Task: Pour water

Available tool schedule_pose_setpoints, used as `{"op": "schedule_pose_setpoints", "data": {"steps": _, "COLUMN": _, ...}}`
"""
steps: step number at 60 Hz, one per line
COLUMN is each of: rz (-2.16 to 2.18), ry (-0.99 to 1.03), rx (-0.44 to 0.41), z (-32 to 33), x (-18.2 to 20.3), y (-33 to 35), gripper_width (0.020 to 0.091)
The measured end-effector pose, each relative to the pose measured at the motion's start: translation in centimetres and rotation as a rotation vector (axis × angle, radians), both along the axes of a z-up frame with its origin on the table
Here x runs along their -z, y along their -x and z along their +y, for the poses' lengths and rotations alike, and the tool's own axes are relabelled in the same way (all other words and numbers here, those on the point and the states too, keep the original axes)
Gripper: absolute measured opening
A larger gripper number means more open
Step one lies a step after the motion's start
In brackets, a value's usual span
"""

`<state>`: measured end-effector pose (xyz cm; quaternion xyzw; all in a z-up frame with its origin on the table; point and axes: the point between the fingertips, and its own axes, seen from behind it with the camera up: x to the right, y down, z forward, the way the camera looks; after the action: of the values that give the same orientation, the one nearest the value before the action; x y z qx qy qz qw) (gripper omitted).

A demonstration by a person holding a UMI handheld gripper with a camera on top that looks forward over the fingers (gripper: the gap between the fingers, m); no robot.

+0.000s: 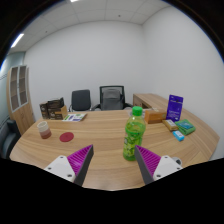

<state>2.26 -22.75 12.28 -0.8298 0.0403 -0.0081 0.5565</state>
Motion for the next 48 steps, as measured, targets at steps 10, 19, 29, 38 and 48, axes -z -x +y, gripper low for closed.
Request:
{"op": "schedule_pose_setpoints", "data": {"steps": 10, "rz": -0.005, "ry": -0.034, "rx": 0.032, "z": 4.4, "x": 2.8, "y": -6.5, "gripper_width": 0.0844}}
{"op": "schedule_pose_setpoints", "data": {"steps": 19, "rz": -0.01, "ry": -0.065, "rx": -0.01, "z": 9.2, "x": 4.0, "y": -7.5, "gripper_width": 0.0841}}
{"op": "schedule_pose_setpoints", "data": {"steps": 29, "rz": -0.022, "ry": -0.11, "rx": -0.013, "z": 12.5, "x": 4.4, "y": -8.2, "gripper_width": 0.0691}}
{"op": "schedule_pose_setpoints", "data": {"steps": 38, "rz": -0.027, "ry": -0.164, "rx": -0.015, "z": 13.5, "x": 4.0, "y": -8.0, "gripper_width": 0.0538}}
{"op": "schedule_pose_setpoints", "data": {"steps": 48, "rz": -0.073, "ry": -0.196, "rx": 0.002, "z": 13.7, "x": 3.6, "y": -8.0, "gripper_width": 0.0345}}
